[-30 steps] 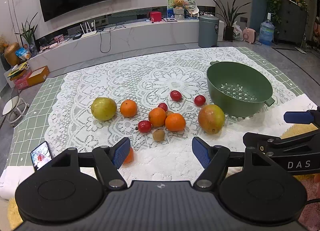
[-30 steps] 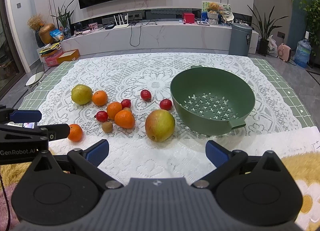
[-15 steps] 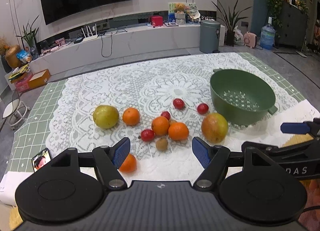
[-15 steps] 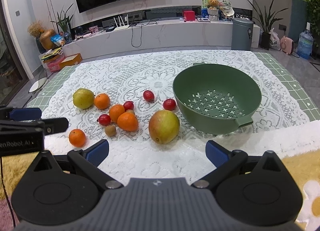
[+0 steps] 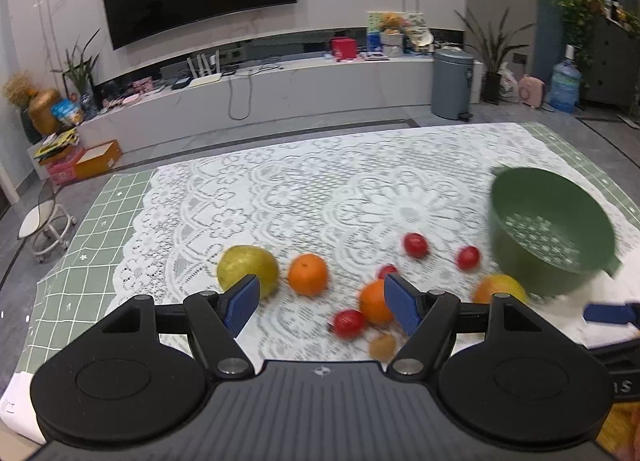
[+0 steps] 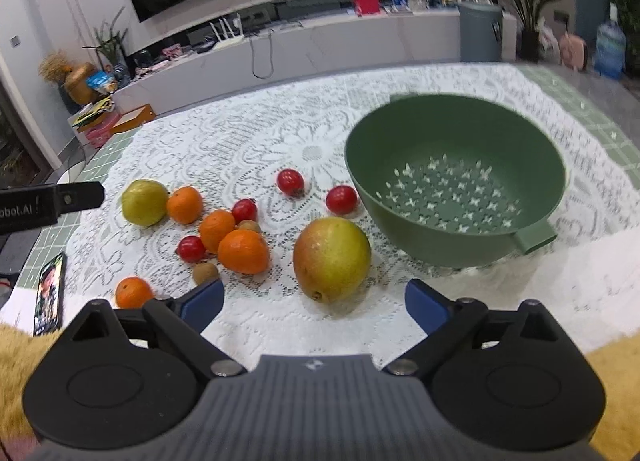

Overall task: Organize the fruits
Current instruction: 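Grasp the yellow-green pear with the left tool while the right tool approaches the mango, then grasp the red-yellow mango with the right tool while the left tool lifts the pear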

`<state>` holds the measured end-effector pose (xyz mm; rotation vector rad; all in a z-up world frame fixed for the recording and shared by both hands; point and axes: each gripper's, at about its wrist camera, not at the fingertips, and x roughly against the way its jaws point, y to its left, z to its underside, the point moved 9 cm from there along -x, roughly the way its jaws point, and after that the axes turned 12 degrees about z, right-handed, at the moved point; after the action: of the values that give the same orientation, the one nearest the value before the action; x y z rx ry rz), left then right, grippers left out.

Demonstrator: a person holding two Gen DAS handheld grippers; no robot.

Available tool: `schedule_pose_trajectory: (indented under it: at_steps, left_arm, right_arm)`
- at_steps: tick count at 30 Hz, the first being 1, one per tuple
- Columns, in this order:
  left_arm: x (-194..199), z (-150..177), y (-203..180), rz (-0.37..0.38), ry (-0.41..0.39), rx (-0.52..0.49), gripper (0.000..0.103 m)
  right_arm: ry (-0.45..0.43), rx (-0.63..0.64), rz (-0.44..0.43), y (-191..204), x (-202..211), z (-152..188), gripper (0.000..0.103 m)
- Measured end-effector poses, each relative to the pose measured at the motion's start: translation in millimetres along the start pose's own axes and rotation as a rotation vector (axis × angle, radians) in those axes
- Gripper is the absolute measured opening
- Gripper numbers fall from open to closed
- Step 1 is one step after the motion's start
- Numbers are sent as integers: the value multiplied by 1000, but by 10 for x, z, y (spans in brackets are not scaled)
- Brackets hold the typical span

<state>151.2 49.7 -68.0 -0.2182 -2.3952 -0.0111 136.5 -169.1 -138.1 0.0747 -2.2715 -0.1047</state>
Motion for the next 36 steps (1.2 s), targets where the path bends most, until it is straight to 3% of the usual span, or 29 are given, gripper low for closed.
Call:
schedule_pose_trajectory:
  at_steps: [15,20,29,36]
  left_arm:
    - [-828,92,1029,-46,70,257,84]
    - [-1009,179,1148,-12,51,349,84]
    - [-1245,211,1186,26,6,384,84]
    - [-1355,207,1143,27,-14,323,84]
  right_arm:
    - [67,-165,1,-56,-682,-41,92]
    - [57,-176,-28,-25,-789,-54,91]
    - [45,-187,-57,54,-917,-50,90]
    - [-3,-118,8,107,-940,-53,81]
